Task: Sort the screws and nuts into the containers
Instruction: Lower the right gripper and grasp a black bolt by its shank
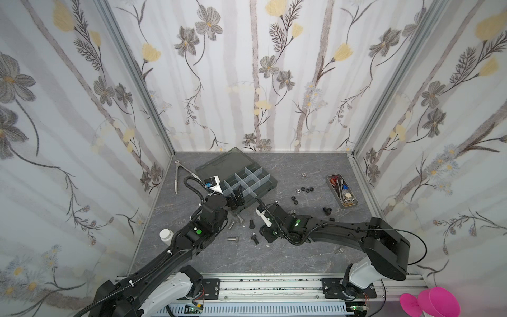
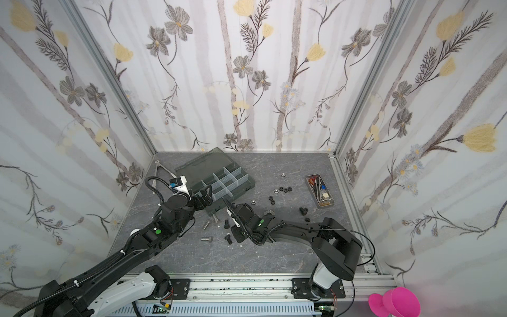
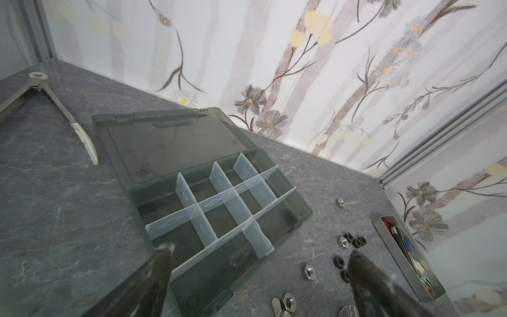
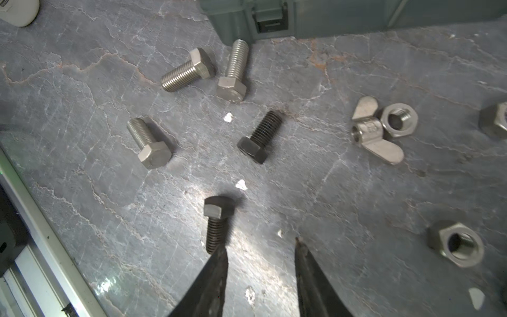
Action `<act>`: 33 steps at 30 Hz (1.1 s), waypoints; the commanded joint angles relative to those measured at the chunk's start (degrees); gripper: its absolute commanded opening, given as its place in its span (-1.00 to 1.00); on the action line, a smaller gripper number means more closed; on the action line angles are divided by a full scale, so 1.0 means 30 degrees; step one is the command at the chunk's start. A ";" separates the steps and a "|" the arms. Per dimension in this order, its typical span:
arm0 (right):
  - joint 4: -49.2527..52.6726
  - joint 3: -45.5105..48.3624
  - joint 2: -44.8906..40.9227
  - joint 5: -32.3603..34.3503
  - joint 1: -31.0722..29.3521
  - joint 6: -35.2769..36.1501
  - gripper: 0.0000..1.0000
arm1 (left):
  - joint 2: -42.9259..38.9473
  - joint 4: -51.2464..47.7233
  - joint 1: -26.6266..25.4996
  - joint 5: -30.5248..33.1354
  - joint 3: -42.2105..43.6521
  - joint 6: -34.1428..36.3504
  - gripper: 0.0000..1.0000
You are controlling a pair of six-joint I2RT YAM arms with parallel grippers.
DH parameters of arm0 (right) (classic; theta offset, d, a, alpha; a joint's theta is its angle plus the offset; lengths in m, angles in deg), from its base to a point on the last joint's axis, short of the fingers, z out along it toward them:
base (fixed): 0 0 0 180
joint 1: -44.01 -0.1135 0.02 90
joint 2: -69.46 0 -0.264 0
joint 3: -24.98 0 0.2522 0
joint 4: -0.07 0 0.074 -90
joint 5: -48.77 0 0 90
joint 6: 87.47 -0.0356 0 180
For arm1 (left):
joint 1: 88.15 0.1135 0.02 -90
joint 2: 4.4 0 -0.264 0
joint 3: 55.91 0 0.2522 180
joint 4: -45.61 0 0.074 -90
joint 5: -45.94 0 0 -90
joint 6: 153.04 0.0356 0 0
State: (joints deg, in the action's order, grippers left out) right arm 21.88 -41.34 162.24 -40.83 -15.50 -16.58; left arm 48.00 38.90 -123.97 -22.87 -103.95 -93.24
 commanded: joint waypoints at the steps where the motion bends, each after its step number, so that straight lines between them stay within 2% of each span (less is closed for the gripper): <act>1: -0.0171 -0.0537 0.0878 0.0000 -0.0359 -0.0337 -0.16 | -0.0699 0.0435 0.0296 -0.0007 0.0316 -0.0466 1.00; 12: -0.0269 -0.1253 0.2543 -0.0302 -0.1312 -0.0874 -0.22 | -0.2521 -0.0079 0.0762 0.0334 0.0652 -0.0597 1.00; 26: -0.0308 -0.1466 0.3510 -0.0340 -0.1698 -0.1341 -0.33 | -0.2869 -0.0394 0.0780 0.0448 0.0478 -0.0686 1.00; 33: 0.0215 -0.1642 0.3921 0.0600 -0.1717 -0.1360 -0.43 | -0.3083 -0.0705 0.0790 0.0609 0.0398 -0.0687 1.00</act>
State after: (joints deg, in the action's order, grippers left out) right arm 20.94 -46.03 173.58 -40.83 -20.59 -19.92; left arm 39.13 36.84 -121.65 -22.26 -102.14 -94.59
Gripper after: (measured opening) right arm 0.291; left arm 0.998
